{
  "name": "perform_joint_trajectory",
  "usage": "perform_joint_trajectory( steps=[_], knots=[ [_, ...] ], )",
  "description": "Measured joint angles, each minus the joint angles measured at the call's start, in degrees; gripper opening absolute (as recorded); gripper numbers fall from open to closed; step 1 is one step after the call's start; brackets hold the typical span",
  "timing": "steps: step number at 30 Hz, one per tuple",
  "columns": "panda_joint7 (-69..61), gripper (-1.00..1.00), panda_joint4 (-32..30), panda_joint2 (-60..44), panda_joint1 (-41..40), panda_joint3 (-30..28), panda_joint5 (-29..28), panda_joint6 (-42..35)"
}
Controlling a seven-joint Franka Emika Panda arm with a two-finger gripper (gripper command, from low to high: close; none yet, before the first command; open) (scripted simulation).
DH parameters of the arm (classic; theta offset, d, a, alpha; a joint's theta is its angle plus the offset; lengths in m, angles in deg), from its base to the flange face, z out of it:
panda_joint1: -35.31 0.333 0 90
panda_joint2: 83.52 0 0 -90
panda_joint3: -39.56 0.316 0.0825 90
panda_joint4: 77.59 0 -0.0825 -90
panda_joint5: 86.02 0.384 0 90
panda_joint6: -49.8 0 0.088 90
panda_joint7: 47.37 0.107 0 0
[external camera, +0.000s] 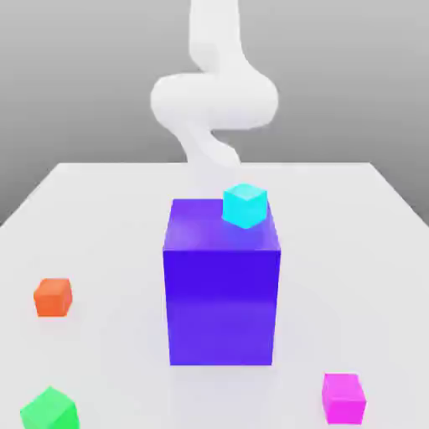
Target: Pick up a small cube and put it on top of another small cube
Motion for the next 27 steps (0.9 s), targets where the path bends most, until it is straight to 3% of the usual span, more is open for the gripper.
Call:
perform_joint_trajectory(
  steps=[14, 20, 27],
  knots=[
    [7.18, 0.0, -2.9, -29.42, 4.93, 5.66, 4.76, 10.63],
    [13.75, 0.0, -4.2, -41.9, 8.09, 7.84, 1.78, 15.35],
    [23.63, 0.0, -5.52, -56.37, 13.16, 5.96, -4.99, 20.93]
  ],
)
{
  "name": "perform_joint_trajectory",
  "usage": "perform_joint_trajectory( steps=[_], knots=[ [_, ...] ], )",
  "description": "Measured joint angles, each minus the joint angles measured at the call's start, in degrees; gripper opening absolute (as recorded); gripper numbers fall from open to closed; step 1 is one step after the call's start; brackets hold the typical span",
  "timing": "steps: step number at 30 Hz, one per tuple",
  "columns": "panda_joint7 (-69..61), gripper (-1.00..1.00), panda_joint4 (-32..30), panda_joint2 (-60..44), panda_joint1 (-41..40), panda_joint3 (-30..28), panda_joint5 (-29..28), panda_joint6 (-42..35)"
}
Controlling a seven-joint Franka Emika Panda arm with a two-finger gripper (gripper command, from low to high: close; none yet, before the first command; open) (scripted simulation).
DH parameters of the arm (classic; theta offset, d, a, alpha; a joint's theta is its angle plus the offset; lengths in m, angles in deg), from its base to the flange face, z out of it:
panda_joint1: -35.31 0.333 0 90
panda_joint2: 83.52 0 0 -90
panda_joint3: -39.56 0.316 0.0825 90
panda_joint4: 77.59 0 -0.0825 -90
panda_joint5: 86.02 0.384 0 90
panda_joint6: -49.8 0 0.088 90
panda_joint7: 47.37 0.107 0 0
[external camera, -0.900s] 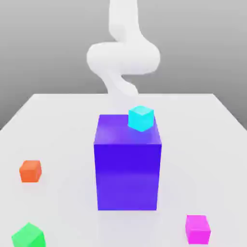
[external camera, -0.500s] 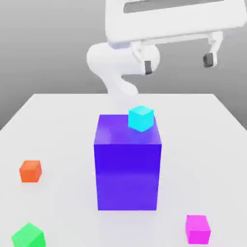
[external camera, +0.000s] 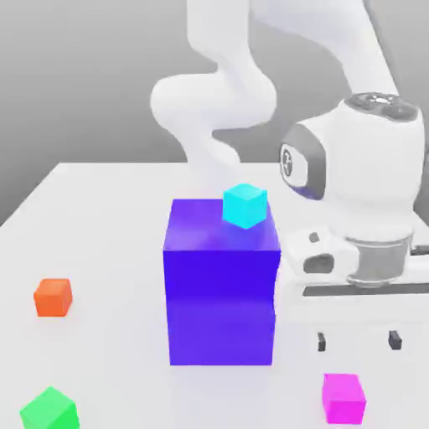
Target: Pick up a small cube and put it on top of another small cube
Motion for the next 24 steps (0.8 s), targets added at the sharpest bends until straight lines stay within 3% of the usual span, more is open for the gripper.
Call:
perform_joint_trajectory(
  steps=[4, 5, 12, 17, 24],
  knots=[
    [2.16, 0.0, 1.31, -8.3, 1.73, -1.68, -2.24, 5.87],
    [2.42, -1.0, 1.69, -10.17, 2.08, -2.09, -2.53, 7.35],
    [2.57, -1.0, 1.76, -10.54, 2.15, -2.16, -2.69, 7.69],
    [0.61, -1.0, 0.09, -2.07, 0.57, -0.86, -0.69, 0.87],
    [-15.66, -1.0, 3.63, -0.52, -12.81, -5.99, 2.83, -4.24]
  ],
)
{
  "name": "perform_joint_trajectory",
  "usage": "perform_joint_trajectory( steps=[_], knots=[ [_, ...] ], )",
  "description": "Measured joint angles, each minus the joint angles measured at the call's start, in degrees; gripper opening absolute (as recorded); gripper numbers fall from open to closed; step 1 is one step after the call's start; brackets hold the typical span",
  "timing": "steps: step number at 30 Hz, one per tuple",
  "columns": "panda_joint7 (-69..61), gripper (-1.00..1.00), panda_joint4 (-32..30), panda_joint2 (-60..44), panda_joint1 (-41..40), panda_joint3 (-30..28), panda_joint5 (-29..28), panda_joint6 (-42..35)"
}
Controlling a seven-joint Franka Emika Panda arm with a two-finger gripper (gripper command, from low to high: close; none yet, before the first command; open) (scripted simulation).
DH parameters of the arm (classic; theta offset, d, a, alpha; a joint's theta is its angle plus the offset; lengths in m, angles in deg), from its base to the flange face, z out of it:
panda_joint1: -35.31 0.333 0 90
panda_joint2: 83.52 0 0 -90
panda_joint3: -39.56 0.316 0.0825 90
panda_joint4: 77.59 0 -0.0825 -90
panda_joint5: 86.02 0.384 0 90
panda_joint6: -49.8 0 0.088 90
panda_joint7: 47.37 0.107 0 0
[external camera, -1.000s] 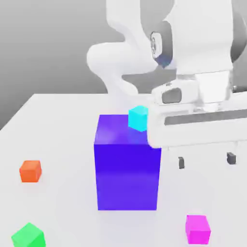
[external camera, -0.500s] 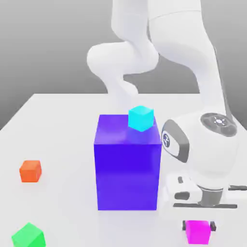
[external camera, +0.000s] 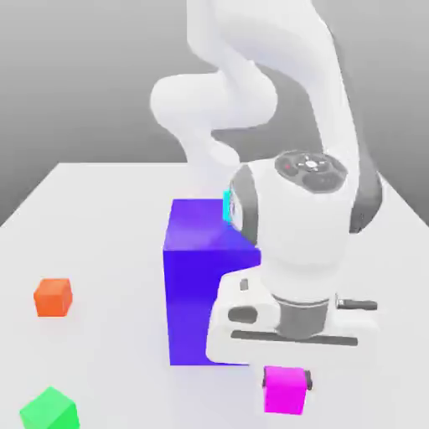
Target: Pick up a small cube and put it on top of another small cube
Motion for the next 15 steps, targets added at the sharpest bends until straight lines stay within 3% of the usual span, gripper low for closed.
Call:
perform_joint_trajectory(
  steps=[8, 12, 13, 15],
  knots=[
    [-18.47, -1.0, 4.25, 0.45, -15.13, -6.44, 3.56, -4.75],
    [-22.79, -1.0, 5.66, -6.26, -18.61, -6.58, 5.62, 0.49],
    [-23.05, 1.0, 5.76, -7.35, -18.86, -6.42, 5.86, 1.48],
    [-23.05, 1.0, 5.76, -7.35, -18.86, -6.42, 5.86, 1.47]
  ],
)
